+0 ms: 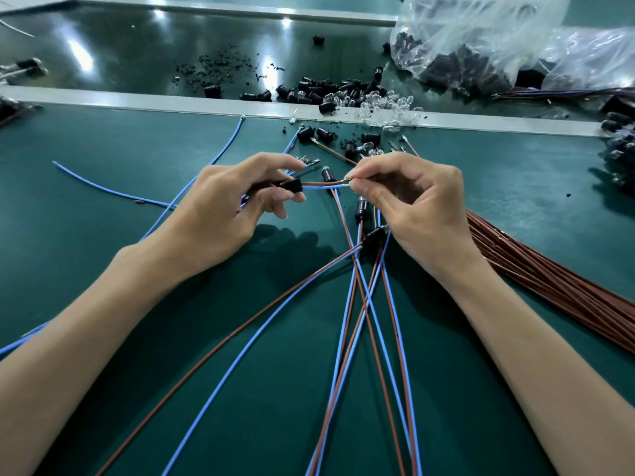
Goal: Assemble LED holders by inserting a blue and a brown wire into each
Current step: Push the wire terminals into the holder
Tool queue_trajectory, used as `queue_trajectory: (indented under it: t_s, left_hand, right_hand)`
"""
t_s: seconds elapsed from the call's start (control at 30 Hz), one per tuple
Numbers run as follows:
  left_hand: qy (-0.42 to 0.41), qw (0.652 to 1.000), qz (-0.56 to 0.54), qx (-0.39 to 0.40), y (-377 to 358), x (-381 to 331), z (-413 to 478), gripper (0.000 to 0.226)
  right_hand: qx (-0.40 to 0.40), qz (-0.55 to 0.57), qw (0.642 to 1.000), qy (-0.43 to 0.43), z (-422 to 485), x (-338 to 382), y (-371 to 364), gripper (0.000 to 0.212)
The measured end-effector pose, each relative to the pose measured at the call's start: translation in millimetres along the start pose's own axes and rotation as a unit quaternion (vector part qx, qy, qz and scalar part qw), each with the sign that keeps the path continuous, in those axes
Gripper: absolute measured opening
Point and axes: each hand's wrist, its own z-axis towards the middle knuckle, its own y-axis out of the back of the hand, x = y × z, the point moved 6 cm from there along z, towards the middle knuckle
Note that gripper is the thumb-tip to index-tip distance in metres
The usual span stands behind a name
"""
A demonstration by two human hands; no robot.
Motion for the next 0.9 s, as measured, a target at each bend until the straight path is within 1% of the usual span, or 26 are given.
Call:
queue_trajectory:
  t_s: [0.07,0.17,0.23,0.33,0.47,0.67,0.8,0.9]
  left_hand:
    - [0.025,1.000,0.004,-0.007,1,4,0,0.027]
    - [0.055,0.997,0.042,-0.030,6,7,1,0.038]
    - [0.048,0.997,0.056,-0.034,8,5,0,0.038]
    - [0.036,0.998,0.050,-0.033,6,3,0,0.031]
    - [0.011,0.998,0.051,-0.032,2,-1,0,0.026]
    - [-0.010,0.998,0.066,0.002,-7,-6,-1,0.039]
    - [0.007,0.997,0.078,0.009,-6,-1,-2,0.044]
    - [0.021,0.994,0.112,0.002,-3,2,-4,0.045]
  right_hand:
    - [-0.006,0.007,1.000,0.000,0,1,-1,0.016]
    - [-0.020,0.004,1.000,-0.001,0,1,1,0.015]
    - [-0.028,0.001,1.000,0.000,0,2,2,0.016]
    - [-0.033,0.001,0.999,-0.005,0,1,2,0.018]
    - [-0.012,0.005,1.000,-0.013,-1,1,0,0.016]
    - [0.025,0.012,1.000,-0.008,-2,2,-6,0.013]
    - [0.024,0.014,1.000,-0.002,-2,2,-7,0.013]
    - [0.004,0.010,1.000,-0.002,-2,1,-5,0.013]
